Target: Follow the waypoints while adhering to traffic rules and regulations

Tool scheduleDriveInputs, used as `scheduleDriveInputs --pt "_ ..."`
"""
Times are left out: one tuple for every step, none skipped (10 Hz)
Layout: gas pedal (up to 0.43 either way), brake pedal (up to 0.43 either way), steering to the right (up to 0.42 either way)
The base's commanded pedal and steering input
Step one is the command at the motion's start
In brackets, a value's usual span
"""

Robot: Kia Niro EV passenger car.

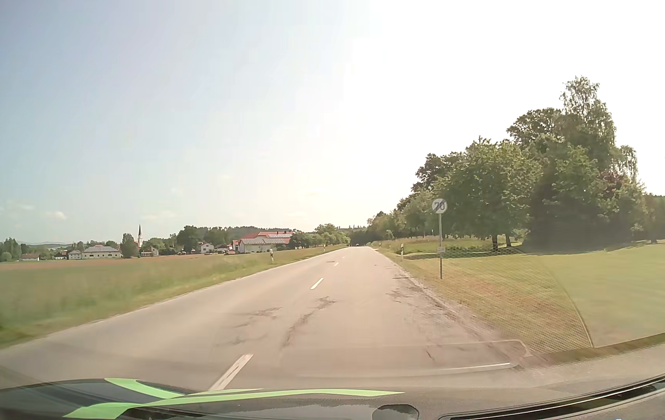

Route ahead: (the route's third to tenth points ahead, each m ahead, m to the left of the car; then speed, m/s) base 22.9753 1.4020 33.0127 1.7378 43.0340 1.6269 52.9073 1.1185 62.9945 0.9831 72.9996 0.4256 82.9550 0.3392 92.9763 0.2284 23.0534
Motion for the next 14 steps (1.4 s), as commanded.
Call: scheduleDriveInputs --pt "0.189 0.0 -0.003" --pt "0.189 0.0 -0.002" --pt "0.189 0.0 -0.003" --pt "0.189 0.0 0.001" --pt "0.189 0.0 0.004" --pt "0.197 0.0 0.003" --pt "0.197 0.0 0.003" --pt "0.197 0.0 0.002" --pt "0.189 0.0 0.002" --pt "0.15 0.0 0.002" --pt "0.13 0.0 0.002" --pt "0.13 0.0 0.002" --pt "0.13 0.0 0.001" --pt "0.13 0.0 0.002"
